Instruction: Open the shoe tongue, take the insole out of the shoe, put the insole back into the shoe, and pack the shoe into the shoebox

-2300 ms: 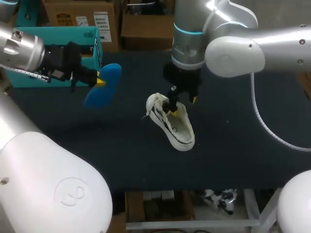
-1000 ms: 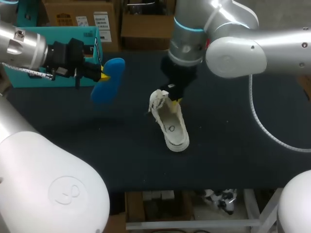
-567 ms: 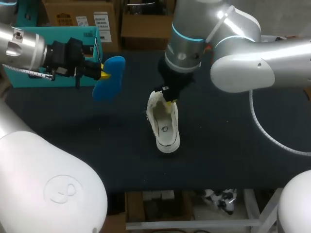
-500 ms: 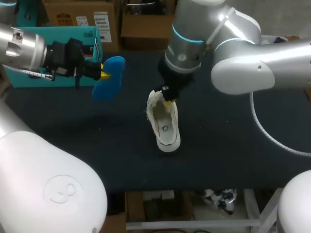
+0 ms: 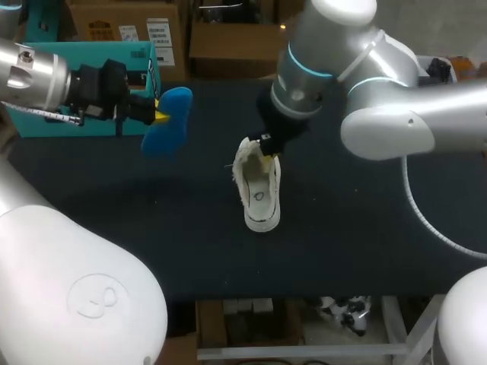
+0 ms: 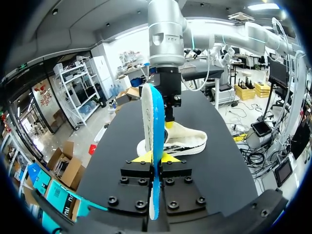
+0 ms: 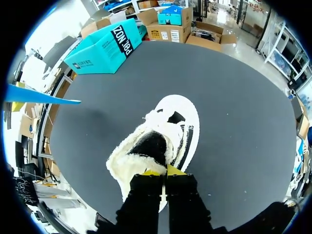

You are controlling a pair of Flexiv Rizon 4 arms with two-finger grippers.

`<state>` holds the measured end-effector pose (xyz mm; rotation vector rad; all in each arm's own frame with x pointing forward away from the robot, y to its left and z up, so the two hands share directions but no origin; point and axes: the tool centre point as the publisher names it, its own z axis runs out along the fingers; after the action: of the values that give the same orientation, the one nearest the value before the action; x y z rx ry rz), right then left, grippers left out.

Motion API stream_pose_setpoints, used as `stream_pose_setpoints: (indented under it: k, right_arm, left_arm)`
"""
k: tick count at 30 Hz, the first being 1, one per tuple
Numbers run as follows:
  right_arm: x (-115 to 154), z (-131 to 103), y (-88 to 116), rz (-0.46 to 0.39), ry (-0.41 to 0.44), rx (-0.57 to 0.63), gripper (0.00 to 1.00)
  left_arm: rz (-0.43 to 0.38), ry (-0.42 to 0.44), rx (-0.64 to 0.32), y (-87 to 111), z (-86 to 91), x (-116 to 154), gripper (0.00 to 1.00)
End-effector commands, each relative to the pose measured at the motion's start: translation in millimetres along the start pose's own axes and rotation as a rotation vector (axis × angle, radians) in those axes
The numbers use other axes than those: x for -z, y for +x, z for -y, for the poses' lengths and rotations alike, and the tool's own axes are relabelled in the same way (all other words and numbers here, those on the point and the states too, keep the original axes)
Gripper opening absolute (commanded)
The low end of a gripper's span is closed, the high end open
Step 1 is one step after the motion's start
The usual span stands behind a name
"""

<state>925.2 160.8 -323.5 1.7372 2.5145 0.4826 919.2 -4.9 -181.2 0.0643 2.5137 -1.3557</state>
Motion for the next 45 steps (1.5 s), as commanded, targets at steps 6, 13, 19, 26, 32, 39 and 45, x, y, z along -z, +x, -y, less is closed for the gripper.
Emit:
stream_pose_setpoints:
  k: [6, 13, 19, 26, 32, 39, 45]
  right_arm:
    - [16, 18, -4, -0.014, 0.003, -0.019, 1.00]
    - [48, 35, -15, -0.022, 0.034, -0.020, 1.00]
    - [67, 43, -29, -0.074, 0.027, 0.034, 1.00]
    - [67, 43, -29, -0.074, 0.027, 0.034, 1.00]
    - [68, 41, -30, -0.114, 0.040, 0.038, 1.00]
    - [84, 56, -41, -0.298, 0.122, -0.243, 1.00]
    - [83, 73, -30, -0.449, 0.171, -0.341, 1.00]
  left_arm:
    - [-0.485, 0.017, -0.020, 7.0, 2.3, -3, 0.00]
    - [-0.507, 0.068, -0.054, 34.2, 19.8, -4, 0.00]
    - [-0.521, 0.113, -0.039, 57.7, 41.6, -10, 0.00]
    - [-0.521, 0.113, -0.039, 57.7, 41.6, -10, 0.00]
    - [-0.521, 0.113, -0.039, 57.7, 41.6, -10, 0.00]
    - [-0.500, 0.120, -0.078, 85.1, 49.0, -33, 0.00]
    - [-0.464, 0.147, -0.102, 94.6, 59.6, -45, 0.00]
